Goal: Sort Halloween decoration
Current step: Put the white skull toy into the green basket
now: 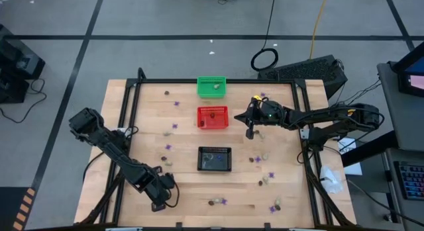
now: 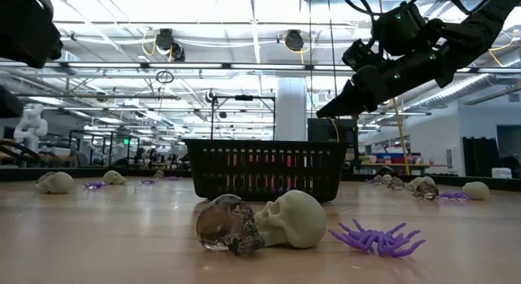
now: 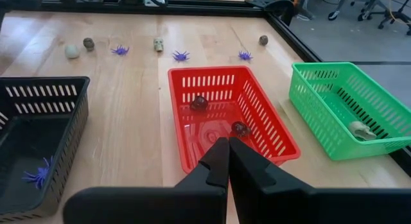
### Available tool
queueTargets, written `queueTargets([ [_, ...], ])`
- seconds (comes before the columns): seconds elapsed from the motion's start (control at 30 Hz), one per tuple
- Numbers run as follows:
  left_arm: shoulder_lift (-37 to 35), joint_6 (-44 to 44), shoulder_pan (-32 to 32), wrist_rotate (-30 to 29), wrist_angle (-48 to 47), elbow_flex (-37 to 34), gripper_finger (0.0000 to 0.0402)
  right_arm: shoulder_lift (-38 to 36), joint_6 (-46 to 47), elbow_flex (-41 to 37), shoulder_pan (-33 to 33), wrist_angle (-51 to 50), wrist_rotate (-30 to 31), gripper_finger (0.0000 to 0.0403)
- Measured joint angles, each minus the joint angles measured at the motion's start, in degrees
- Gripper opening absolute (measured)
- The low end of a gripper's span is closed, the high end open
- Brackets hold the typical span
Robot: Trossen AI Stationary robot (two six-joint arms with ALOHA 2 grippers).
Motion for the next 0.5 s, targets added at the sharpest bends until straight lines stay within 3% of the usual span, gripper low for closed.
queueTargets([
  [0.33, 3.9, 2.0, -1.0, -0.6, -0.4, 0.3, 0.0186, 0.0, 0.0, 0.0, 0.0, 0.0, 0.0, 0.0000],
  [0.5, 3.9, 2.0, -1.2, -1.0, -2.2, 0.2, 0.0139, 0.0, 0.0, 0.0, 0.0, 0.0, 0.0, 0.0000],
])
